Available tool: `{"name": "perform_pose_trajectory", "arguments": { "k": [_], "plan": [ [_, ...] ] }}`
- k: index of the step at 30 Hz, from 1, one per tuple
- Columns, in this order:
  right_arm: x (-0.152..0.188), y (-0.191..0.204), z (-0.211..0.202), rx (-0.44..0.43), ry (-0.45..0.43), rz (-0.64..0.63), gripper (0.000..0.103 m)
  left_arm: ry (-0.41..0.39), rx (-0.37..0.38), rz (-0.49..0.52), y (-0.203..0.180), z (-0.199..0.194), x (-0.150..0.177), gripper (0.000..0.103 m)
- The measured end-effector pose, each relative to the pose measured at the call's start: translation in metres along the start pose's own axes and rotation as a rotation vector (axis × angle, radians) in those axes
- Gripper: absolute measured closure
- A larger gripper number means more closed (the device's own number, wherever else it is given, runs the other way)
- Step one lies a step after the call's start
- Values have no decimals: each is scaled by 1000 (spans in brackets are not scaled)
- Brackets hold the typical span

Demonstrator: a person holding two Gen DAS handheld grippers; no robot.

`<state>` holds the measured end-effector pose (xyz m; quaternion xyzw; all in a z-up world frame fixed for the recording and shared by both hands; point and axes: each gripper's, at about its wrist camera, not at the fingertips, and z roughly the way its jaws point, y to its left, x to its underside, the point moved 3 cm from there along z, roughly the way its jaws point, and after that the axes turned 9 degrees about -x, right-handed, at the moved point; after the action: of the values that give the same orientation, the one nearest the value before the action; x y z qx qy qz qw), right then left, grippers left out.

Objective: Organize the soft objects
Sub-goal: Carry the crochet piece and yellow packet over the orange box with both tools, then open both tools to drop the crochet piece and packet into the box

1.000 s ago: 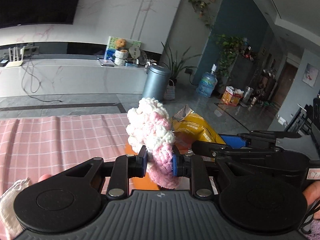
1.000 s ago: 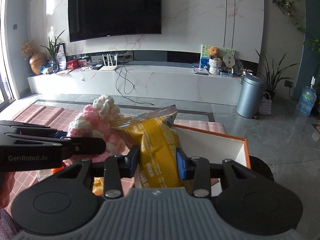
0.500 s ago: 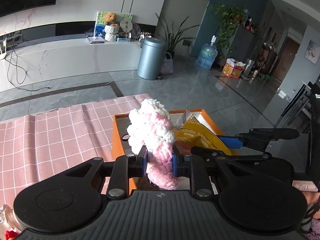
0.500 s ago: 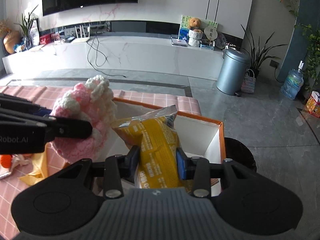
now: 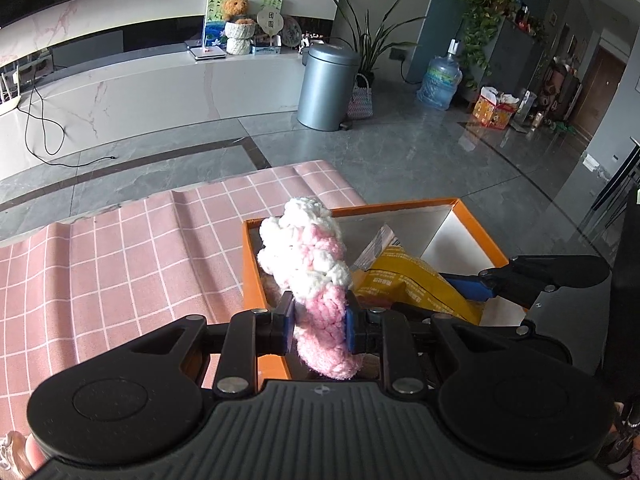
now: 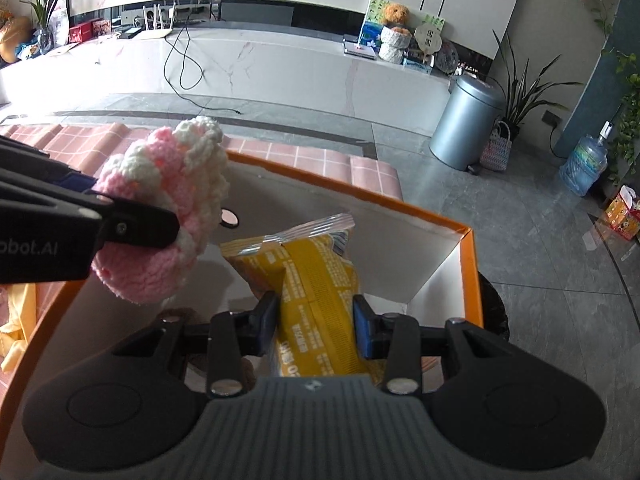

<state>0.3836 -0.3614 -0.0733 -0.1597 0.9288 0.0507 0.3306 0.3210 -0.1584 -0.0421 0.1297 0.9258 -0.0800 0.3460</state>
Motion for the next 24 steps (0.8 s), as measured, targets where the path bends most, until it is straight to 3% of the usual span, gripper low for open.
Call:
{"name": "perform_pose_trajectory", "arguments": {
  "k": [11,16,19,21,24],
  "plan": [
    [7,6,5,-4,9,-27,65,15,-39,54,-7,9,2,76],
    [8,3,-6,28,-5,-42,59,7,-59,69,-11,8,2,71],
    [11,0,-13,36,-17,-40,57,-11,-59,68,-11,6,2,53],
    [14,-1,-18,46,-23,-38,57,-43,-44,59,-12,1,0,31],
    [18,-2,-24,57,-33,-42,55,-71,-50,54,-13,-6,-3,29]
  ]
}}
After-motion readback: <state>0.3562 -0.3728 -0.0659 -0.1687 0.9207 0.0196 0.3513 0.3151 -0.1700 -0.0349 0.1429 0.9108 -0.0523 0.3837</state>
